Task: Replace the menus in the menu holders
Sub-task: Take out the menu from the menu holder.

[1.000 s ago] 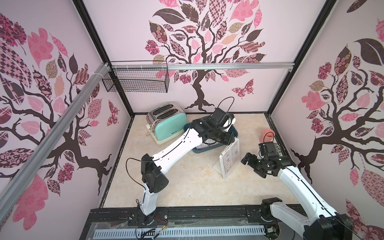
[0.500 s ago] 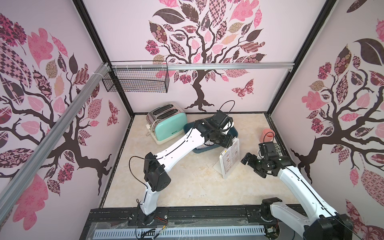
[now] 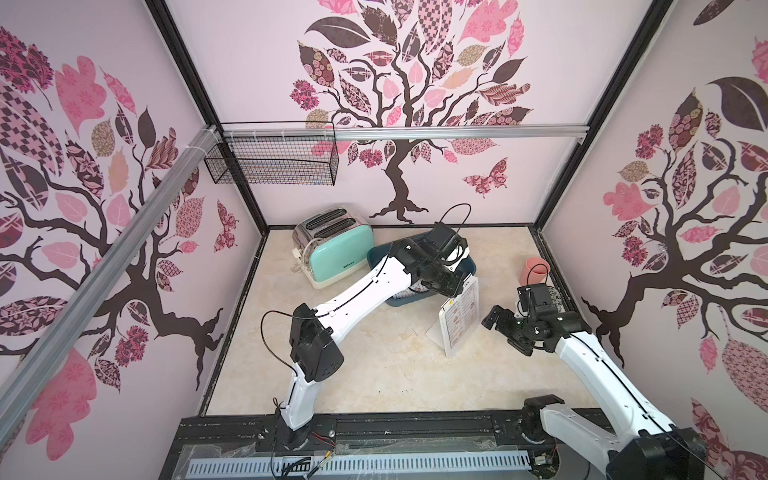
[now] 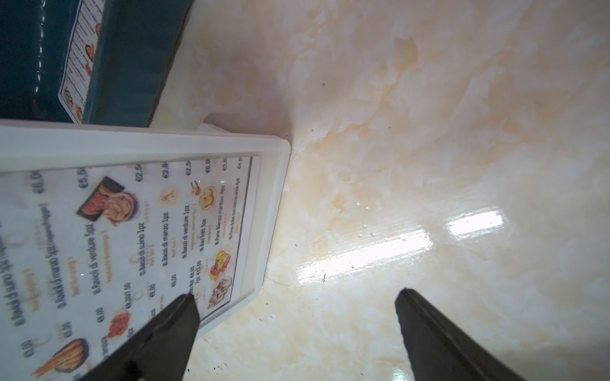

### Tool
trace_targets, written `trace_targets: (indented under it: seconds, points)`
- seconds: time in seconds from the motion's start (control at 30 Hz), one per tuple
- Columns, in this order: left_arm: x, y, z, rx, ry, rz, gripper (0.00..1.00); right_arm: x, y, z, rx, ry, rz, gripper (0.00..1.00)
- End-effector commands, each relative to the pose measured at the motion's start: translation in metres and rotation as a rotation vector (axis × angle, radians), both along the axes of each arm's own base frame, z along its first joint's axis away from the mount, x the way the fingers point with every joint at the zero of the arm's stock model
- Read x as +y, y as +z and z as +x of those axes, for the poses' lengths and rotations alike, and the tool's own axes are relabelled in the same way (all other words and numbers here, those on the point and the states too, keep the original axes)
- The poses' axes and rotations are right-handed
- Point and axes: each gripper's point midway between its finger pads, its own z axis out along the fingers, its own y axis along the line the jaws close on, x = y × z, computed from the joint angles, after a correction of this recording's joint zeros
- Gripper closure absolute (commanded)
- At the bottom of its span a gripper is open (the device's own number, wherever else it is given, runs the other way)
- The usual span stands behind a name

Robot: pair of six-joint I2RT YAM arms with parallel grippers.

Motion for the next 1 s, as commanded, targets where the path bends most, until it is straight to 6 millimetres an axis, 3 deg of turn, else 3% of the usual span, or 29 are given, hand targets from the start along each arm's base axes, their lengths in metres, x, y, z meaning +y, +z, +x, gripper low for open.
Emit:
trace_targets:
  seconds: [0.0,0.17,0.4,0.77,0.97]
  points:
    - [-0.003,-0.009,0.001,0.016,-0.01,0.012,0.81,0.001,0.004,0.0,-0.003,0.017,-0.009,0.0]
    - [-0.004,-0.011,0.001,0.017,-0.012,0.015,0.84,0.001,0.004,0.001,-0.003,0.019,-0.01,0.0]
    - [-0.002,0.001,0.004,-0.015,-0.006,0.005,1.0,0.001,0.005,0.001,-0.002,0.02,-0.006,0.0]
    - [0.018,0.071,0.003,-0.18,0.016,-0.065,1.0,0.0,0.012,0.003,-0.015,0.041,-0.023,0.0]
    - [0.047,0.128,-0.009,-0.355,-0.024,-0.088,1.0,-0.008,0.042,0.013,-0.108,0.061,-0.09,0.0]
